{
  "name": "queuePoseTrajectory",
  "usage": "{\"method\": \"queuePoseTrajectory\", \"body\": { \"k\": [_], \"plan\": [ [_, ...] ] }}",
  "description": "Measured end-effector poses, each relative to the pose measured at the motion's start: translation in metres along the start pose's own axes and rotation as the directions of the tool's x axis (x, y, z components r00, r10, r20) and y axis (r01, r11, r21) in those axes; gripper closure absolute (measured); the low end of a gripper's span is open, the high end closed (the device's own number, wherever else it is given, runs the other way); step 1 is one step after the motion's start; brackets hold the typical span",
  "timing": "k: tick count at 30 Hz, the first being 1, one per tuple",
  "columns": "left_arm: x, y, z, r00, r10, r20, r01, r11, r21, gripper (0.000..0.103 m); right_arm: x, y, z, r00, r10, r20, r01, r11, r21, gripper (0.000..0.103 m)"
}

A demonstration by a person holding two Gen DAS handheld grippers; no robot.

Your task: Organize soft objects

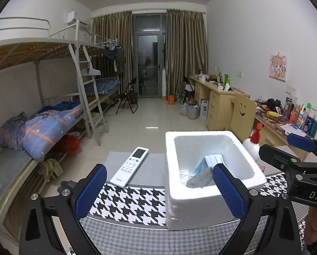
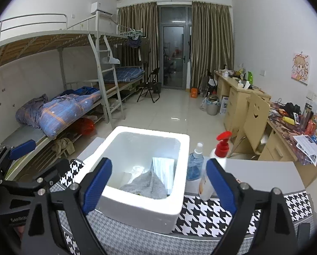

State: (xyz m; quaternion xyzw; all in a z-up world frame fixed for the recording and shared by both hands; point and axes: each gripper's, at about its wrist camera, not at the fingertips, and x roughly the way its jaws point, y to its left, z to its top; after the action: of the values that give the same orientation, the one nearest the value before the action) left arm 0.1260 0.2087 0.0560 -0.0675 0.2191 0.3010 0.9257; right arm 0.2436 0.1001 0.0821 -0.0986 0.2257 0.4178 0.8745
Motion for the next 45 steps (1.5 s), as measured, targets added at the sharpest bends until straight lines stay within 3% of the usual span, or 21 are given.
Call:
{"method": "queuePoseTrajectory", "body": {
  "k": [28,45],
  "plan": [
    [-0.057,-0.007,-0.017,0.997,-0.012,0.079,0.013,1.0,-0.009,0.001,-0.063,-0.012,-0.031,0.996,-0.016,0.091,0.013,0.999,0.035,0.009],
    [-0.09,-0.016,-0.039,0.991,-0.039,0.125,0.038,0.999,0.004,0.001,-0.104,-0.009,-0.062,0.985,0.002,0.171,-0.008,0.999,0.032,0.001]
  ]
}}
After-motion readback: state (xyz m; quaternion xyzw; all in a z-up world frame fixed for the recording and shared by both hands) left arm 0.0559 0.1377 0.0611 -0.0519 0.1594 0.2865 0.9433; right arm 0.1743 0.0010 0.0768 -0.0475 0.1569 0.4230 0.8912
